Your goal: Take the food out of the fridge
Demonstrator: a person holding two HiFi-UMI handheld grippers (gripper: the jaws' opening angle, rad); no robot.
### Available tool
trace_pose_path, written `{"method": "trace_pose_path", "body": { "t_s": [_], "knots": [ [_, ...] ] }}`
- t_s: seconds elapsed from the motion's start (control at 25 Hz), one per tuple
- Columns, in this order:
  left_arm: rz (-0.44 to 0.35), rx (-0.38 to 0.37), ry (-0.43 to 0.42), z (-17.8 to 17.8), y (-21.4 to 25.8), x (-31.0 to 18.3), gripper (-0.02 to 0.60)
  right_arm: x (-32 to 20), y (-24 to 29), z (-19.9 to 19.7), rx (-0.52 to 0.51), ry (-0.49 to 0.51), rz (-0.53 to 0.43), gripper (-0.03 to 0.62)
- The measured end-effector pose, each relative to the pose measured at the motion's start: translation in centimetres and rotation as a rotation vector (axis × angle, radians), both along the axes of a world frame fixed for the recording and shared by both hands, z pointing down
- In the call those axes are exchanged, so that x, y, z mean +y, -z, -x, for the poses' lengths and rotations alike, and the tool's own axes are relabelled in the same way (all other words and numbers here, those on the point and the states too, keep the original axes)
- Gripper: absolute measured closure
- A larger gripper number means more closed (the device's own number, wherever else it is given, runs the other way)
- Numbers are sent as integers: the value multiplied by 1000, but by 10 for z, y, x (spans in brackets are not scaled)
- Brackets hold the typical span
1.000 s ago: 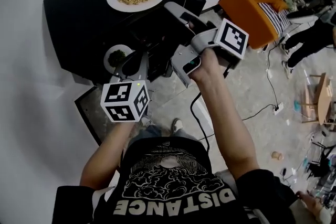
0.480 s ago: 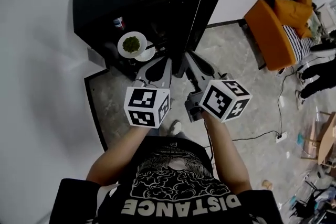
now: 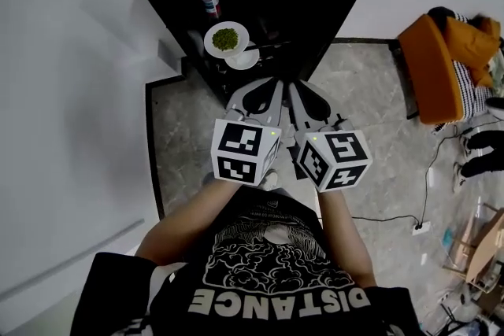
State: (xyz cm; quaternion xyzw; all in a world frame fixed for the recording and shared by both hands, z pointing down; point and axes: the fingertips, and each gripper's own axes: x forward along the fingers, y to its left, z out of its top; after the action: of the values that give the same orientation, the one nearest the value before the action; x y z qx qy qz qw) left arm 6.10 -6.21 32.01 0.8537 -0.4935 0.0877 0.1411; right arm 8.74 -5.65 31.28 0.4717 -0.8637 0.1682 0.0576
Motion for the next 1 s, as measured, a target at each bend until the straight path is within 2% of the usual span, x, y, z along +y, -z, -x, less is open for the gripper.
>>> {"method": "trace_pose_path", "body": {
  "t_s": [0.28, 0.52, 0.72, 1.0],
  "knots": [
    [-9, 5, 16, -3, 2, 4, 581, 2, 0, -1, -2, 19, -2, 588],
    [-1, 27, 58, 11, -4, -3, 580, -3, -12, 7, -66, 39, 48, 586],
    [21, 22, 113, 36, -19, -9, 580, -12, -37, 26, -211, 86, 171, 586],
    [20, 56, 229, 94, -51, -32, 580, -46, -96, 77, -372, 160, 357, 586]
  ]
}}
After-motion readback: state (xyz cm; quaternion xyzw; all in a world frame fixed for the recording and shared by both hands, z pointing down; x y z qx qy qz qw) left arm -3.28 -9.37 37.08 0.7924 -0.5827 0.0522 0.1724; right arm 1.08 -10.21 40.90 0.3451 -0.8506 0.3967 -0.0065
